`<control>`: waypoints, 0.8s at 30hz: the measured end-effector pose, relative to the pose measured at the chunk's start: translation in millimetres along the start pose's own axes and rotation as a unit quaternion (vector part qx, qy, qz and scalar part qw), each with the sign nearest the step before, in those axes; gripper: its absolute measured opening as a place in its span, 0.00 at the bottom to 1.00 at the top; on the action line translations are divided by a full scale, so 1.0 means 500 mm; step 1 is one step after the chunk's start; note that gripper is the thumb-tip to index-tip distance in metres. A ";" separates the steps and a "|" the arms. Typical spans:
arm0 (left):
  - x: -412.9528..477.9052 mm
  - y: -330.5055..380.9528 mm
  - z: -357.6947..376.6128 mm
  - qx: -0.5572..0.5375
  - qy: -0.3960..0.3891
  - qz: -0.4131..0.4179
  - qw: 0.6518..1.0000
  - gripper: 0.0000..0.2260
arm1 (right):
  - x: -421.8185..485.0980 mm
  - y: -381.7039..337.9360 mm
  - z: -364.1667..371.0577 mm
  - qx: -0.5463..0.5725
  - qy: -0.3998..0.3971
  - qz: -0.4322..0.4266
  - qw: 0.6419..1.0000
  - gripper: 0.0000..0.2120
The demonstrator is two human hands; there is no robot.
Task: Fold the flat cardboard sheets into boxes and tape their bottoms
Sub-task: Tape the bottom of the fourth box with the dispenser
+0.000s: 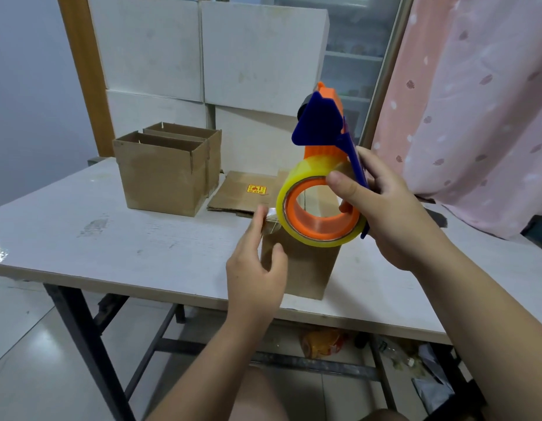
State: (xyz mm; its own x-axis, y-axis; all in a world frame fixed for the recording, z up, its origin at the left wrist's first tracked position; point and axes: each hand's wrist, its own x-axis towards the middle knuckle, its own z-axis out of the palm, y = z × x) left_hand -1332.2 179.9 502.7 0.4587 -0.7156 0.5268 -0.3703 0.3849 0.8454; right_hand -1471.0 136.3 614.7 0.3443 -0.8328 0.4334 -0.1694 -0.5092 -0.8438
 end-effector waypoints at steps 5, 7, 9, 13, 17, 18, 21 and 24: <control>0.033 0.004 -0.026 0.118 0.005 0.050 0.992 0.21 | 0.002 -0.003 -0.005 0.015 -0.012 0.007 1.000 0.30; 0.045 0.009 -0.030 0.187 -0.002 0.110 0.976 0.22 | 0.004 -0.001 -0.005 0.020 -0.014 0.008 1.000 0.26; 0.051 0.011 -0.027 0.227 -0.026 0.150 0.962 0.20 | 0.005 0.004 -0.007 0.024 -0.014 0.016 0.999 0.24; 0.049 0.004 -0.021 0.246 -0.043 0.178 0.952 0.16 | 0.011 0.005 -0.024 0.021 -0.053 0.020 0.998 0.25; 0.057 -0.002 -0.026 0.248 -0.028 0.239 0.938 0.14 | 0.029 -0.014 -0.046 -0.033 -0.117 -0.035 0.992 0.24; 0.059 -0.003 -0.027 0.258 -0.029 0.252 0.932 0.14 | 0.034 -0.022 -0.050 -0.046 -0.136 -0.049 0.988 0.23; 0.060 -0.005 -0.034 0.284 -0.037 0.279 0.917 0.14 | 0.050 -0.039 -0.057 -0.055 -0.189 -0.062 0.979 0.25; 0.063 -0.008 -0.037 0.298 -0.041 0.304 0.904 0.14 | 0.067 -0.043 -0.060 -0.068 -0.216 -0.060 0.972 0.29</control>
State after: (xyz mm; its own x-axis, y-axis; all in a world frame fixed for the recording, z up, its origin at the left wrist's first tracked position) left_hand -1301.3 166.7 517.4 -0.0280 -0.5271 0.8494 -0.9147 0.3561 0.1909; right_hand -1483.5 112.8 656.9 0.7194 -0.6123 0.3278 -0.2143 -0.6446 -0.7338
